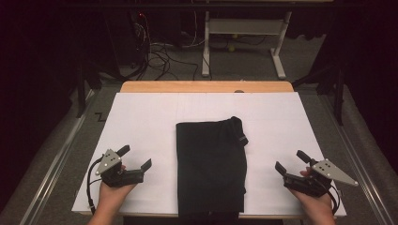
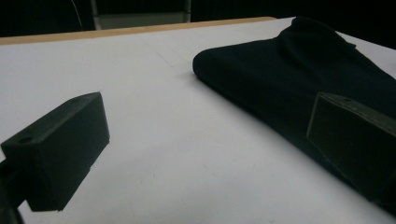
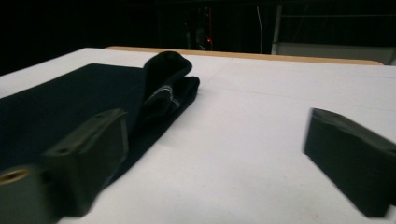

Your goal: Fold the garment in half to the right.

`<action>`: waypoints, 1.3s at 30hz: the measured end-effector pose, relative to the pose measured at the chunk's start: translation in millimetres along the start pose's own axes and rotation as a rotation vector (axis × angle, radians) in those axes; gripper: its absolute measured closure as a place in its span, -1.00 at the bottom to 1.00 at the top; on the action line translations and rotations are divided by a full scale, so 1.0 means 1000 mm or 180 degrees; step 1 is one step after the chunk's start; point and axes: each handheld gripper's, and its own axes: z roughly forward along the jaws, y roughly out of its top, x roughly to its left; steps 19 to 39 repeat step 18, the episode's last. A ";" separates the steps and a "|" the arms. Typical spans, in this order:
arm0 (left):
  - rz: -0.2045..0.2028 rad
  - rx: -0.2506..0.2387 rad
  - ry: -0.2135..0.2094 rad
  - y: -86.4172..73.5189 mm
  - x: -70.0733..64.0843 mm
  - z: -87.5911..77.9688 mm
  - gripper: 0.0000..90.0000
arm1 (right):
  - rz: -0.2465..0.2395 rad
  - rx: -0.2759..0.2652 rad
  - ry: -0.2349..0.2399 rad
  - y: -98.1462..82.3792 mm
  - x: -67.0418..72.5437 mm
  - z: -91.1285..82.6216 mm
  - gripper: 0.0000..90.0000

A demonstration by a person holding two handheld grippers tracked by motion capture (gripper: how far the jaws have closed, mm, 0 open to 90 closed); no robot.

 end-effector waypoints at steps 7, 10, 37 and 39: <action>0.0019 -0.0061 -0.0026 0.003 0.000 0.001 -1.00 | -0.0095 0.0006 -0.0040 0.002 0.014 0.005 -1.00; 0.0010 -0.0066 -0.0033 0.003 0.001 0.001 -1.00 | -0.0109 0.0000 -0.0065 0.001 0.017 0.005 -1.00; -0.0029 -0.0084 -0.0048 0.004 0.001 0.002 -1.00 | -0.0106 -0.0006 -0.0078 0.001 0.019 0.006 -1.00; -0.0029 -0.0084 -0.0048 0.004 0.001 0.002 -1.00 | -0.0106 -0.0006 -0.0078 0.001 0.019 0.006 -1.00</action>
